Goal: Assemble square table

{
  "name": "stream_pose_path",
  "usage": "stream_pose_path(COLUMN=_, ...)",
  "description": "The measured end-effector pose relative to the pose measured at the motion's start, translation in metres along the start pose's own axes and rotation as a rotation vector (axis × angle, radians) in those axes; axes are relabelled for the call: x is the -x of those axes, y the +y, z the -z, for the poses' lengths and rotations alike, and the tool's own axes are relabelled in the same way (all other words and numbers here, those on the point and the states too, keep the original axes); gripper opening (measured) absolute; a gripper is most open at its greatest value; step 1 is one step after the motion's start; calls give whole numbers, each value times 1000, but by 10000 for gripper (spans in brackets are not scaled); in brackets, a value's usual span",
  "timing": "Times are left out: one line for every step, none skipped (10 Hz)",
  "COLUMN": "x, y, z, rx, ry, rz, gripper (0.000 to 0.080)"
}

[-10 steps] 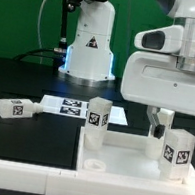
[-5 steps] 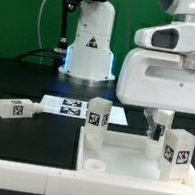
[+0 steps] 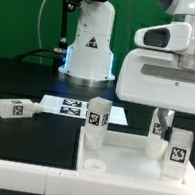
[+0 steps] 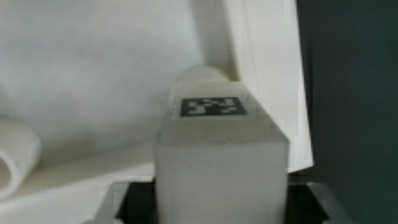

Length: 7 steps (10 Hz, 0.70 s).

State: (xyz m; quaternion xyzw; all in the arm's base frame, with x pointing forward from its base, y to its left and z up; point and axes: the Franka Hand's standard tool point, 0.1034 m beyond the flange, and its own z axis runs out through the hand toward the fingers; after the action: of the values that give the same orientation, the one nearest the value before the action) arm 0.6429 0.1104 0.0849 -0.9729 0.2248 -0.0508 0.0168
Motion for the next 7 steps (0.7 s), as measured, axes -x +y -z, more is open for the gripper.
stream_pose_path(x=1, y=0, z=0, rx=5, ry=3, rz=-131, gripper=284)
stream_pose_path(x=2, y=1, z=0, rx=12, ry=4, rz=-347, gripper=284)
stream_pose_path(x=2, y=1, z=-1, rx=9, ry=1, rz=-573, gripper=284)
stream_pose_path(x=2, y=3, z=-1, rx=-6, ry=-14, rz=-772, gripper=284)
stream_pose_path(x=0, y=7, z=-3, rx=-26, ry=-42, rz=-920, gripper=284)
stream_pose_path(x=0, y=7, z=-3, rx=-28, ry=-50, rz=-1002, gripper=284)
stream_pose_path(x=1, y=7, z=-3, rx=-26, ry=-50, rz=-1045, gripper=284)
